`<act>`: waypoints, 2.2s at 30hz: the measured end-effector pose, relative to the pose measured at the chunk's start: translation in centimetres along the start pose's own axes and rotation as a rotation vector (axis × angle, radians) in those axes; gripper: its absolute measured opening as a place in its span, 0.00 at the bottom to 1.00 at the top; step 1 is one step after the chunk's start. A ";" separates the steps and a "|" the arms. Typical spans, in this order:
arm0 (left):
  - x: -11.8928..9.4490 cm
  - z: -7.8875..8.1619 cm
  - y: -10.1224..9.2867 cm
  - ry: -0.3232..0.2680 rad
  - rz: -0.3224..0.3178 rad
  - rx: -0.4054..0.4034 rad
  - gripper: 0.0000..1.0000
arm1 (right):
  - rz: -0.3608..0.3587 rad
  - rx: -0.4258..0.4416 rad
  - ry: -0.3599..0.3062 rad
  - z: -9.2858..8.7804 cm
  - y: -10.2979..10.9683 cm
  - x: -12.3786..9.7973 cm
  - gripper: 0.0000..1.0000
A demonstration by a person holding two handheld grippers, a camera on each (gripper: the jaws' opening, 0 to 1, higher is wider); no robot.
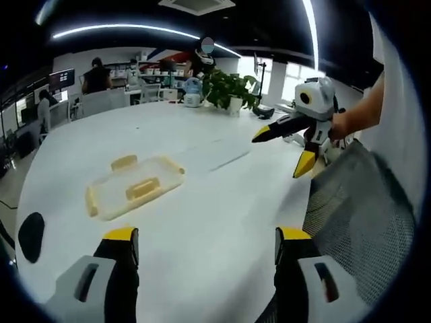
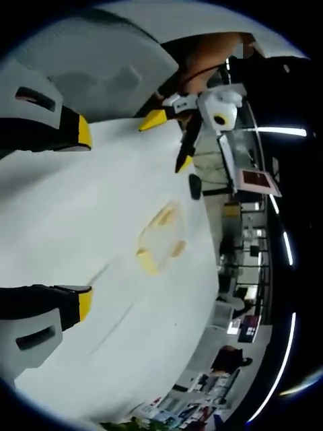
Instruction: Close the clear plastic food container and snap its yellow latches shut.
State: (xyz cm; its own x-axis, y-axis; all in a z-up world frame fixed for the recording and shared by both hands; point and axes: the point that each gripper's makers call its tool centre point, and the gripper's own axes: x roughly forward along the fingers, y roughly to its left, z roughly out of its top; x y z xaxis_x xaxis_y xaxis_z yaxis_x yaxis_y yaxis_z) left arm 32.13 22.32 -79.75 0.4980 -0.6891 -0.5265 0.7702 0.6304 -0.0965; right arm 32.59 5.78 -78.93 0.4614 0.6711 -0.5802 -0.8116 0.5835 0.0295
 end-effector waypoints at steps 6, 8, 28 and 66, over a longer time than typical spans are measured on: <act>0.2 0.1 0.3 -0.002 -0.003 -0.004 0.84 | 0.009 -0.004 -0.009 0.5 -0.2 0.6 0.82; 0.2 0.2 0.6 0.000 -0.003 -0.003 0.84 | 0.020 -0.005 -0.015 0.7 -0.1 0.9 0.82; 0.6 -0.2 3.3 0.034 0.002 0.022 0.84 | 0.044 -0.054 0.003 1.7 -2.1 2.8 0.81; 1.7 0.2 8.5 0.078 -0.012 0.096 0.82 | 0.097 -0.148 0.037 3.3 -4.8 5.7 0.80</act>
State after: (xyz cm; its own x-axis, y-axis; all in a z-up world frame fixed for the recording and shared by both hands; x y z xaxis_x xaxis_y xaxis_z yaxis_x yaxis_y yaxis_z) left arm 39.61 26.43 -81.25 0.4585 -0.6641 -0.5905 0.8126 0.5823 -0.0238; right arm 40.31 8.29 -79.71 0.3670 0.7024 -0.6099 -0.8968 0.4414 -0.0312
